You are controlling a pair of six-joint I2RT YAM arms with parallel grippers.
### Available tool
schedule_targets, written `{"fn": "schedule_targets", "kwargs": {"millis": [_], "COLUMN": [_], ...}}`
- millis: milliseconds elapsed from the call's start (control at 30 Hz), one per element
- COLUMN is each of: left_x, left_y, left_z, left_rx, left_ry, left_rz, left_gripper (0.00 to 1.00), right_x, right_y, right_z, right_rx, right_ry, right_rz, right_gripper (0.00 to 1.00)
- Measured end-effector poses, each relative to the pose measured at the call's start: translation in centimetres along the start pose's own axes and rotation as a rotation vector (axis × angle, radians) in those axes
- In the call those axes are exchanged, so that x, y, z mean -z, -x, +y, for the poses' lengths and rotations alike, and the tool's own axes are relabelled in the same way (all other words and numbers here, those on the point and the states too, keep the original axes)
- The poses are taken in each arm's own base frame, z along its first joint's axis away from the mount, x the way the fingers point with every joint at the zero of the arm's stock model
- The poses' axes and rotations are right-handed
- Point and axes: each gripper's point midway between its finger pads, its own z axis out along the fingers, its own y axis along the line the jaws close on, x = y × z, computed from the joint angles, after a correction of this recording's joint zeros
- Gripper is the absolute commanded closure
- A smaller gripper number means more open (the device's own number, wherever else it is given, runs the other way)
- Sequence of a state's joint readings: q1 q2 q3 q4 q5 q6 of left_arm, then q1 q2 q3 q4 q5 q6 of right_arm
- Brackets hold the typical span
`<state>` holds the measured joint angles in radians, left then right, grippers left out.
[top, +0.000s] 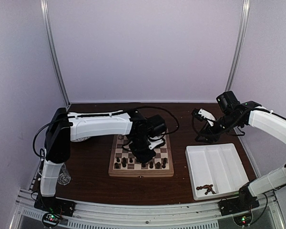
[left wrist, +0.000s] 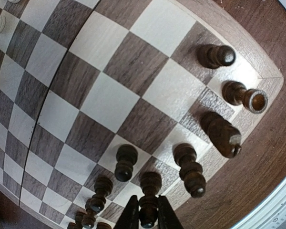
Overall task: Set up the chess pieces on the board
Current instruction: Move the bishop to f8.
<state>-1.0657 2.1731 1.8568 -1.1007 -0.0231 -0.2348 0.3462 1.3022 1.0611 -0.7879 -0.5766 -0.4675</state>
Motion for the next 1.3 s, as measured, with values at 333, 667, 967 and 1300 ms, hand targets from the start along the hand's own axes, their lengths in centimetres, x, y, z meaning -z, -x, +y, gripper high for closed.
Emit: {"fn": "schedule_targets", "kwargs": {"millis": [333, 667, 967, 1300], "left_x": [0.1, 0.6, 0.6, 0.6], "left_y": [-0.2, -3.7, -5.0, -4.9], "left_z": [-0.5, 0.9, 2.8, 3.2], "left_rx": [0.000, 0.007, 0.040, 0.060], "left_ry": [-0.029, 0.018, 0.059, 0.048], "left_rz": [0.009, 0.093, 0.122, 0.121], "left_gripper": [0.97, 0.99, 1.00, 1.00], "right_x": [0.0, 0.0, 0.0, 0.0], "right_y": [0.0, 0.0, 0.0, 0.0], "right_z": [0.0, 0.0, 0.0, 0.0], "right_rx": [0.000, 0.000, 0.000, 0.000], "right_ry": [0.000, 0.000, 0.000, 0.001], "right_rz": [0.000, 0.000, 0.000, 0.000], "right_gripper": [0.54, 0.54, 0.54, 0.54]}}
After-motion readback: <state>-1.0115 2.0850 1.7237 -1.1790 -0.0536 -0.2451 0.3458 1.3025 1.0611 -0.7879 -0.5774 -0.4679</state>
